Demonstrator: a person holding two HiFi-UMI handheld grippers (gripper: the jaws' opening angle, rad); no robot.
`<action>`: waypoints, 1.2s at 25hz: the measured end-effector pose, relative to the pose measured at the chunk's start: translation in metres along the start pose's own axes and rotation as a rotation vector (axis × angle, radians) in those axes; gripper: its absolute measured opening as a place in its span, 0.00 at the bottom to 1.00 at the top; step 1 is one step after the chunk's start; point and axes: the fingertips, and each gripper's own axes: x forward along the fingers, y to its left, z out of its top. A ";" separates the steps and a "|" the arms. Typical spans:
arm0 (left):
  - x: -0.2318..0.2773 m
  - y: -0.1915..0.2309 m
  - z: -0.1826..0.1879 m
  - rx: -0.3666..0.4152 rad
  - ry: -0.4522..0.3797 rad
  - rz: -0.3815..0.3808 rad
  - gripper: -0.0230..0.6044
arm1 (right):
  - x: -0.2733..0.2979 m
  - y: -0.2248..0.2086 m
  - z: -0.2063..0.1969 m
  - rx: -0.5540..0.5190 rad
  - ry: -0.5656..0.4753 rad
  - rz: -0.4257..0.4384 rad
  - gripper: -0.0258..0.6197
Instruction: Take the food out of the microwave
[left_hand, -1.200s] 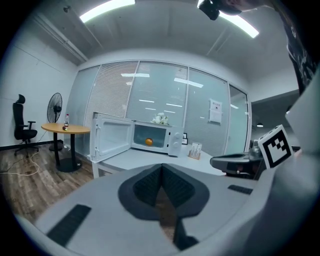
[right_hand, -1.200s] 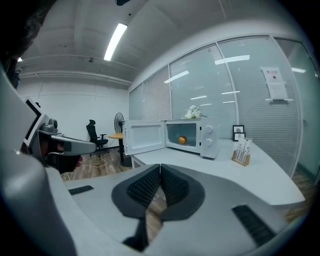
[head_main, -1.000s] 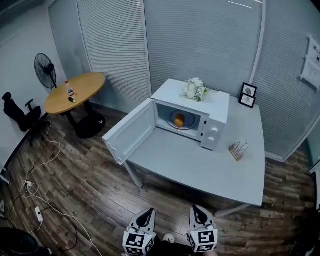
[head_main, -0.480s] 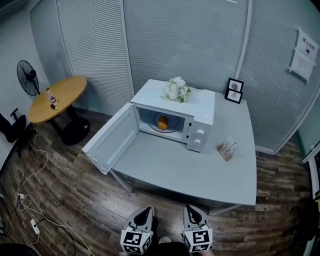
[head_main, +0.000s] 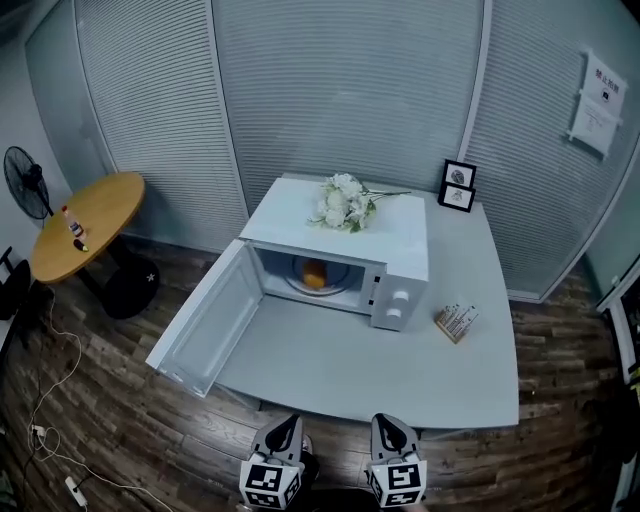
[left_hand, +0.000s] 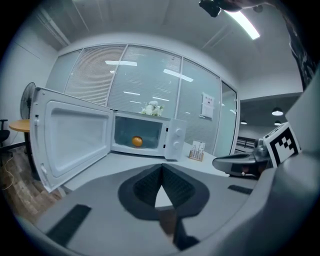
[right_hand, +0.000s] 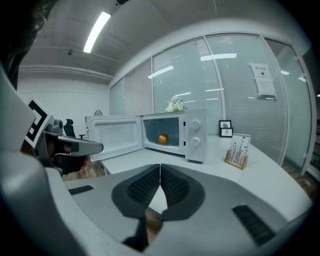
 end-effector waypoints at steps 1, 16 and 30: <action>0.008 0.007 0.002 0.002 0.002 -0.008 0.05 | 0.008 -0.001 0.002 0.002 0.003 -0.009 0.05; 0.097 0.095 0.041 0.044 0.000 -0.114 0.05 | 0.121 0.009 0.043 0.038 0.012 -0.110 0.05; 0.130 0.131 0.055 0.002 0.007 -0.034 0.05 | 0.182 0.000 0.067 0.064 0.030 -0.038 0.05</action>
